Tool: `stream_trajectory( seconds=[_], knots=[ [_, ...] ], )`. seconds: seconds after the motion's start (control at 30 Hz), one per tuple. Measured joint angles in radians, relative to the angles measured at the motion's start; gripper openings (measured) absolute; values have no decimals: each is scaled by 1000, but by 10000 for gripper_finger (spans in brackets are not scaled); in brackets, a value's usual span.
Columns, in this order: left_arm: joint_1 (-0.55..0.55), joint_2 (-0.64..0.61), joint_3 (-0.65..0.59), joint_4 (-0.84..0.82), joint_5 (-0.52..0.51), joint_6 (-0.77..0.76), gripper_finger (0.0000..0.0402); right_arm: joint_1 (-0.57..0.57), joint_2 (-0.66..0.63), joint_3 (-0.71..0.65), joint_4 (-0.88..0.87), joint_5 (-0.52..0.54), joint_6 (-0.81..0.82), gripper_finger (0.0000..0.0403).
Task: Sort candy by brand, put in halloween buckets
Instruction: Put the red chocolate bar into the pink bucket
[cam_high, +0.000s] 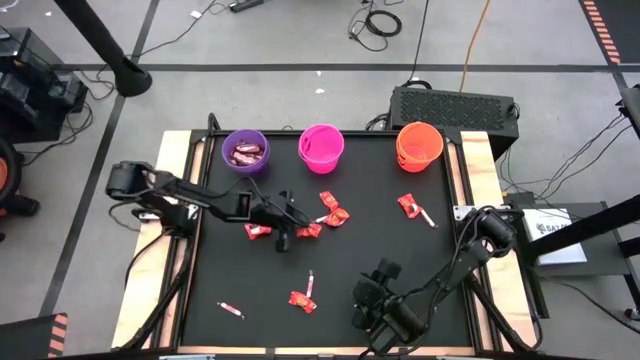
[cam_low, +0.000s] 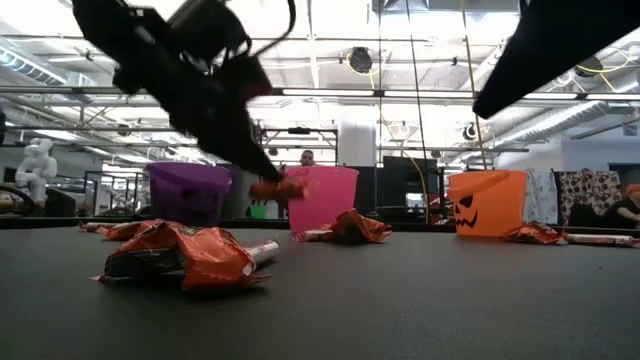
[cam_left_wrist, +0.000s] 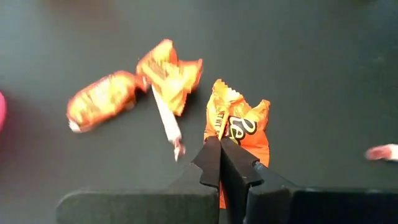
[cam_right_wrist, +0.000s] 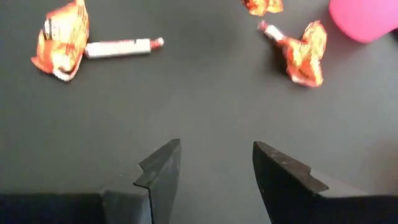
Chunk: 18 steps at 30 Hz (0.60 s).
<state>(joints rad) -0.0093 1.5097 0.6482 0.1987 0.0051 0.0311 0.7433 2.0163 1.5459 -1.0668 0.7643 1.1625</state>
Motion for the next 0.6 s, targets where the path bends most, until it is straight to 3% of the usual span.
stream_trajectory(
  seconds=[0.33,0.6],
  knots=[
    [49,-177,158,-275,-65,51,1,-9,0,0,6,105,-73,192],
    [230,-170,342,-397,-161,108,1,-44,0,0,-1,145,-213,192]
  ],
)
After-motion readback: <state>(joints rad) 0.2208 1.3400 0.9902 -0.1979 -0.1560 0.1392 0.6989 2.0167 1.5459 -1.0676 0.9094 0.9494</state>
